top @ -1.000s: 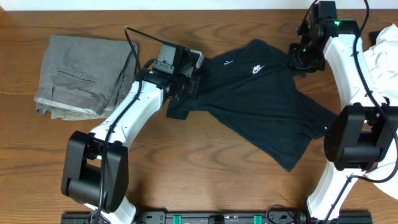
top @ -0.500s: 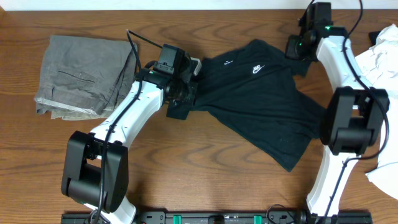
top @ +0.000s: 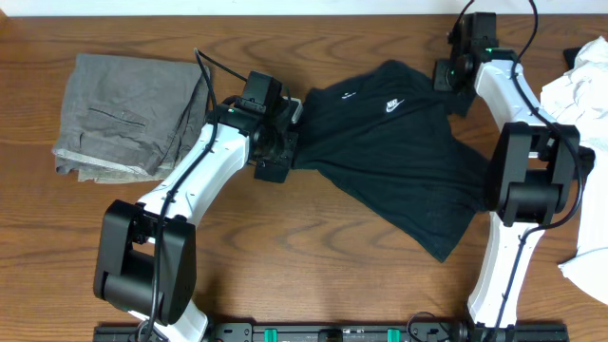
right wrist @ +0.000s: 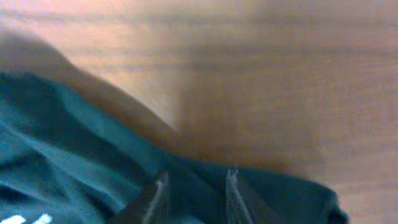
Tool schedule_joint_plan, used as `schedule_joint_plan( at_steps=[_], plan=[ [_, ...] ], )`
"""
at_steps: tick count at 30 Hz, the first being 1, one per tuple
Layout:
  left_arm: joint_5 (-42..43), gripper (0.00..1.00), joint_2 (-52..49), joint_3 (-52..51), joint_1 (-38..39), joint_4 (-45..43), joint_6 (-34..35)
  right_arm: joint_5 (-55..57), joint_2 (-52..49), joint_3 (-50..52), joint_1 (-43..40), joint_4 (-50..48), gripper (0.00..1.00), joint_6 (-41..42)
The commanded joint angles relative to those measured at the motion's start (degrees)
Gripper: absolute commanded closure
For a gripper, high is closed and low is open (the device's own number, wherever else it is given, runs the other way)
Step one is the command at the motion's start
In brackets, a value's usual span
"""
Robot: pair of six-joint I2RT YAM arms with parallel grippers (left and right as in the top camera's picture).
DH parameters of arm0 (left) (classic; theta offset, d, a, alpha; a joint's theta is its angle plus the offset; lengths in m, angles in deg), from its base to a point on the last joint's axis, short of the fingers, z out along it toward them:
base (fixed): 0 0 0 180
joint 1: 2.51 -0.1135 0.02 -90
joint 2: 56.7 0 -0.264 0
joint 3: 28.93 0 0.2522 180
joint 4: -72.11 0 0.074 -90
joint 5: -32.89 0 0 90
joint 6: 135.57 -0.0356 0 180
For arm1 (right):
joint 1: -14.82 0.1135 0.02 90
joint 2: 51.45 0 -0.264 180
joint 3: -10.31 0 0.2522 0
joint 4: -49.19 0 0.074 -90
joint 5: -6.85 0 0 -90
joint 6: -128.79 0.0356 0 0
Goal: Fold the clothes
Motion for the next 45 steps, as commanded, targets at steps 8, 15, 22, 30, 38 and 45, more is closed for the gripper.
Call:
schedule_joint_plan(
  at_steps=[8,15,22,30,38,45],
  plan=[
    [-1.36,0.93,-0.48,0.68,0.02,0.22,-0.46,-4.74,-0.09,0.07,-5.90,5.46,0.63,-17.33],
    [-1.36,0.93,-0.48,0.68,0.02,0.22,-0.42,-6.58,-0.09,0.07,-6.97,6.75,0.61,-19.65],
    [-1.36,0.93,-0.48,0.68,0.02,0.35,-0.26,-7.06,2.01,-3.87,-6.93,11.41,0.58,-23.96],
    [-1.36,0.92,-0.48,0.68,0.02,0.37,-0.26,-11.41,2.67,-6.64,-6.91,16.46,0.61,-29.68],
    [-1.36,0.93,-0.48,0.68,0.02,0.50,-0.26,-10.80,2.03,-3.30,-6.73,13.49,0.66,-32.54],
    [-1.36,0.83,-0.48,0.68,0.02,0.48,-0.26,-10.60,1.92,-0.81,-6.82,8.66,0.65,-32.54]
  ],
)
